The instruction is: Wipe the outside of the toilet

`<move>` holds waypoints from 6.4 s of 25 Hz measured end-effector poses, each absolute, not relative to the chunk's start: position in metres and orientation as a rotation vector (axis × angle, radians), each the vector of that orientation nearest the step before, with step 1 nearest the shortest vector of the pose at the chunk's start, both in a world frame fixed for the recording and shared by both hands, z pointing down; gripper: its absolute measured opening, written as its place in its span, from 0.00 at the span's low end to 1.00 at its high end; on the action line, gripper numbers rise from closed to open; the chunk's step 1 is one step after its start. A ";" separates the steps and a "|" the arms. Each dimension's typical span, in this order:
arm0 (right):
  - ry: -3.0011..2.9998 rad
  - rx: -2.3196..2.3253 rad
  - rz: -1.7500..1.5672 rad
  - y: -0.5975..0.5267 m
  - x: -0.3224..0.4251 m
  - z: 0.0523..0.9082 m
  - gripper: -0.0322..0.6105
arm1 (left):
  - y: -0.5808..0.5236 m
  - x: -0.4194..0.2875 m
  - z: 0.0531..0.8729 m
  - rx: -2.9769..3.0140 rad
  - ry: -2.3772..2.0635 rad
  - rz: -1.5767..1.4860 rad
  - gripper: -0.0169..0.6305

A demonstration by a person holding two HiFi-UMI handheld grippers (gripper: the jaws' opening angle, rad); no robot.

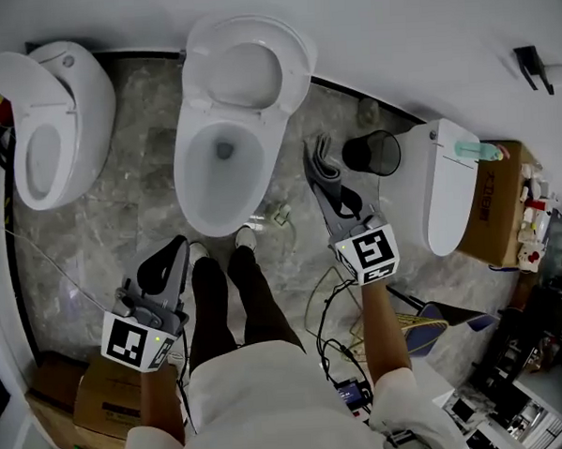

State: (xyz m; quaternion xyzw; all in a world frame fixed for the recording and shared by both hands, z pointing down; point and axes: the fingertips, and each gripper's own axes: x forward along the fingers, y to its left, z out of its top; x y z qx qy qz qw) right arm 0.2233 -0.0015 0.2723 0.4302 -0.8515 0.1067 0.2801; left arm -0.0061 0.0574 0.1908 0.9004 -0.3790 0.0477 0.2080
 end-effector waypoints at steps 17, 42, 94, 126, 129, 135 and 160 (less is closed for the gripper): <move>-1.946 0.865 0.188 -0.111 0.252 0.534 0.14 | 0.040 -0.001 0.352 2.336 -1.049 0.127 0.02; -1.566 0.396 -0.134 -0.161 0.240 0.750 0.14 | 0.047 -0.018 0.443 2.222 -1.075 0.185 0.02; -1.672 0.107 0.249 -0.010 0.209 0.759 0.14 | 0.072 -0.013 0.436 2.215 -1.063 0.136 0.02; -1.850 0.036 0.666 0.133 0.125 0.752 0.13 | 0.084 -0.014 0.434 2.207 -1.081 0.112 0.02; -1.865 0.033 0.724 0.145 0.114 0.752 0.13 | 0.085 -0.014 0.434 2.206 -1.081 0.111 0.02; -1.893 0.055 0.850 0.161 0.097 0.751 0.13 | 0.086 -0.016 0.435 2.200 -1.086 0.116 0.02; -1.936 0.080 1.115 0.187 0.042 0.747 0.13 | 0.089 -0.036 0.444 2.171 -1.111 0.118 0.02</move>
